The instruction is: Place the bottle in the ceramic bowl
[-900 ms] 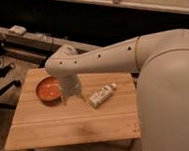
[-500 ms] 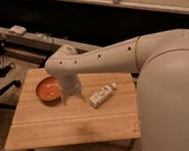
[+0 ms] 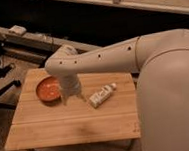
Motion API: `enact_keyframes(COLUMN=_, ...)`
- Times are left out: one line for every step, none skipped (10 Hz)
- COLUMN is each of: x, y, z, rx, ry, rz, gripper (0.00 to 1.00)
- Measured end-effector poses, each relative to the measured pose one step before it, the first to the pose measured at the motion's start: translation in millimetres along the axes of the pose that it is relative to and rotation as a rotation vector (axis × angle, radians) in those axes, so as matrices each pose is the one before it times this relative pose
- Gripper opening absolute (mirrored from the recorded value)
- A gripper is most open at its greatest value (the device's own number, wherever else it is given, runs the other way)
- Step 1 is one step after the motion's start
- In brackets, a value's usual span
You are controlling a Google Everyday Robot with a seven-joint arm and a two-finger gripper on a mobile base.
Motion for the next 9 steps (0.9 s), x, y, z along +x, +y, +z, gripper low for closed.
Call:
enact_keyframes(x=0.02, y=0.02, z=0.02, rx=0.00002, ry=0.00002, rz=-0.00006, gripper=0.65)
enact_keyframes(x=-0.01, y=-0.01, z=-0.03, rx=0.00001, ry=-0.00005, rz=0.00003, gripper=0.65)
enact_keyframes(x=-0.01, y=-0.03, z=0.03, rx=0.00008, ry=0.00002, rz=0.00002, gripper=0.65)
enact_keyframes(x=0.04, y=0.08, z=-0.04, rx=-0.00032, ry=0.00019, rz=0.00014, gripper=0.65)
enact_keyframes(x=-0.01, y=-0.31, z=-0.03, rx=-0.00347, ry=0.00278, rz=0.00428, gripper=0.65)
enact_keyframes(x=-0.55, y=-0.53, z=0.82, rx=-0.00457, ry=0.00843, rz=0.0096, gripper=0.65)
enact_keyframes(x=-2.82, y=-6.39, z=6.09, rx=0.00308, ry=0.02193, rz=0.01622, gripper=0.65)
enact_keyframes(x=-9.87, y=-12.42, z=9.54, rx=0.00859, ry=0.01843, rz=0.02239, gripper=0.65)
enact_keyframes(x=-9.11, y=-9.47, z=6.14, rx=0.00897, ry=0.01044, rz=0.01535, gripper=0.65)
